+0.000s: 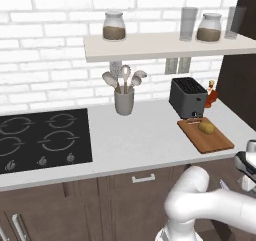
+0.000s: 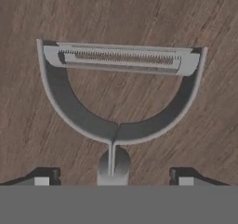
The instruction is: Place the appropriate cutting tool for cutting the potato skin on the cutting board.
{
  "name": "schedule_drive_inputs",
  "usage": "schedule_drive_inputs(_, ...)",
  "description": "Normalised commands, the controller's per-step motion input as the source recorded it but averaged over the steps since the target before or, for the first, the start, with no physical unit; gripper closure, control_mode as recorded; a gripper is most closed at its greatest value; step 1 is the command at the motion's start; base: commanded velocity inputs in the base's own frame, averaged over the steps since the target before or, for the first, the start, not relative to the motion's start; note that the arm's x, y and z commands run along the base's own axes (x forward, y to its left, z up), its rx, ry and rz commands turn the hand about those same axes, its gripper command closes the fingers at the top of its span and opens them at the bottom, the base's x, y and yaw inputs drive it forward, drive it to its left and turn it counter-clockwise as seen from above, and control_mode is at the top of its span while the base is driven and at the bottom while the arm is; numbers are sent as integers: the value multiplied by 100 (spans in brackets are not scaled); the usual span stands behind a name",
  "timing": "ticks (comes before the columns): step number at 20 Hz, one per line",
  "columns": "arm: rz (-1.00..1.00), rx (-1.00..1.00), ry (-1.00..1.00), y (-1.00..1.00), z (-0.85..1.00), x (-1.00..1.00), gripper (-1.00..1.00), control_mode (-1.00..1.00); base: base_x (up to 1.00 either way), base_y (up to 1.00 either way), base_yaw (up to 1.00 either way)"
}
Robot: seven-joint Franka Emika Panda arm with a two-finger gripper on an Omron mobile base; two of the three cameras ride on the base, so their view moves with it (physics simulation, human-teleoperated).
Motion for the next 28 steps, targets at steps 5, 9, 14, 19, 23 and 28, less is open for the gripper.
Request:
schedule_drive_inputs(5,0,1,-1,0,-58,-3,100,-100,0,0,0)
schedule_drive_inputs(9,0,1,-5,0,-54,-19,100,-100,0,0,0)
schedule_drive_inputs(14,0,0,-3,12,-19,-27,100,-100,0,0,0)
schedule_drive_inputs(19,0,0,-2,16,25,-62,100,-100,0,0,0)
schedule_drive_inputs(23,1,0,0,36,72,-85,100,-100,0,0,0)
schedule_drive_inputs(28,1,-2,-5,49,98,-65,100,-100,0,0,0)
